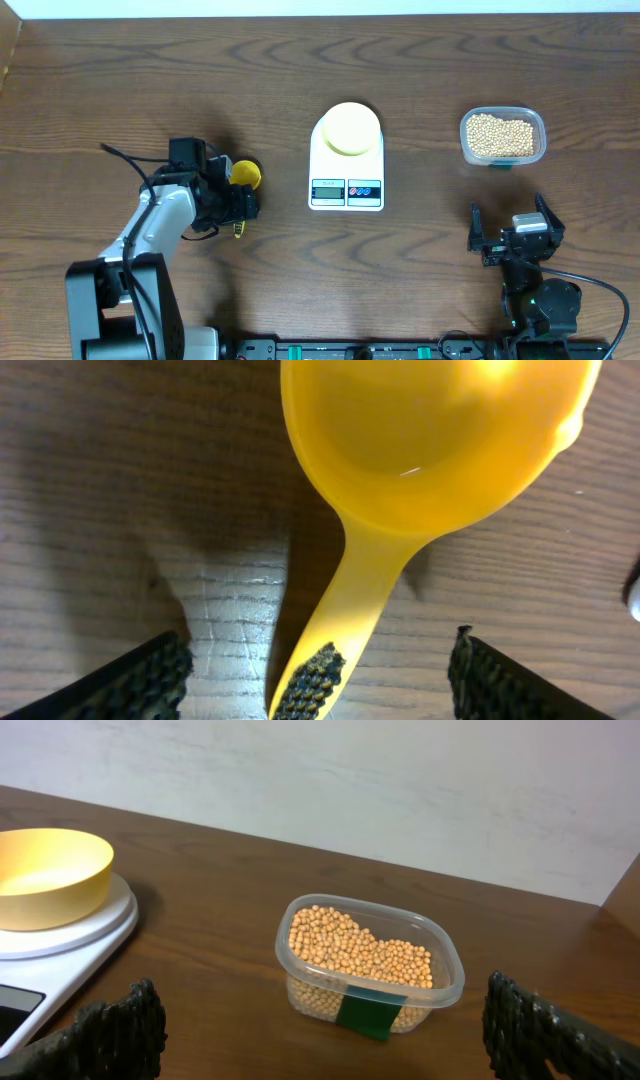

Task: Scoop item into bowl and weigh 50g on scale
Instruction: 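Reach the left gripper to the yellow scoop handle and grasp it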

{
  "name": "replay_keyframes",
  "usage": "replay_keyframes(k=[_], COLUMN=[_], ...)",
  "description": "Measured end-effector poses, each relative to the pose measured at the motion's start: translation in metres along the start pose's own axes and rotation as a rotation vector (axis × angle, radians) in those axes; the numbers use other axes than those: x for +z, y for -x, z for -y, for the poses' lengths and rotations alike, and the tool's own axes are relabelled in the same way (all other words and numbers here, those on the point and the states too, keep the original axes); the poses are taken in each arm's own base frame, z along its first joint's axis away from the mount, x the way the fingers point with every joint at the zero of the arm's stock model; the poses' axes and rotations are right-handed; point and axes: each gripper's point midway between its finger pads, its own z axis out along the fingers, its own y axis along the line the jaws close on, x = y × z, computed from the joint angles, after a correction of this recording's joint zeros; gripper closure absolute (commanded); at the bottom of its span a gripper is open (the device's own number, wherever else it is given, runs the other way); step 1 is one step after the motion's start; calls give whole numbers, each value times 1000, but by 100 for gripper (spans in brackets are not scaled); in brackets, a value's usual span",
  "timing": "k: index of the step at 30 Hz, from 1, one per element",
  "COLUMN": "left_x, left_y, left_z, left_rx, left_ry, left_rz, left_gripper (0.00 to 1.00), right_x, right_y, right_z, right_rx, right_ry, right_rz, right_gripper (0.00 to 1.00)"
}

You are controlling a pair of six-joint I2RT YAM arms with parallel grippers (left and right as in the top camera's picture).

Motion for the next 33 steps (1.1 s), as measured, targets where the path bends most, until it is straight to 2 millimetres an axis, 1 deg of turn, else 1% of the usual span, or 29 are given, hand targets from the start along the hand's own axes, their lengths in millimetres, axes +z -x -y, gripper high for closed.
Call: replay_keyframes(k=[2, 4, 5, 6, 9, 13, 16, 18, 21, 22, 29, 33], left_x=[4, 5, 6, 6, 7, 10, 11, 13, 14, 15, 16, 16], left_y=[-2, -1, -1, -1, 3, 7, 9, 11, 15, 15, 14, 14], left_z=[-1, 0, 2, 3, 6, 6, 6, 7, 8, 8, 8, 8], left_rx=[15, 27, 48, 60, 90, 98, 106, 118, 130, 132, 141, 139], left_ry=[1, 0, -1, -2, -7, -9, -12, -19, -25, -25, -26, -26], left_rz=[-14, -13, -14, -13, 1, 11, 9, 8, 11, 11, 4, 2], left_gripper=[28, 29, 32, 37, 48, 49, 53, 59, 64, 67, 77, 78], right_x=[0, 0, 0, 0, 0, 0, 0, 0, 0, 0, 0, 0], right_y=[0, 0, 0, 0, 0, 0, 0, 0, 0, 0, 0, 0], right_z=[0, 0, 0, 0, 0, 0, 0, 0, 0, 0, 0, 0], right_rx=[0, 0, 0, 0, 0, 0, 0, 0, 0, 0, 0, 0], right_ry=[0, 0, 0, 0, 0, 0, 0, 0, 0, 0, 0, 0], right_rz=[0, 0, 0, 0, 0, 0, 0, 0, 0, 0, 0, 0], right_gripper=[1, 1, 1, 1, 1, 1, 1, 1, 1, 1, 1, 1])
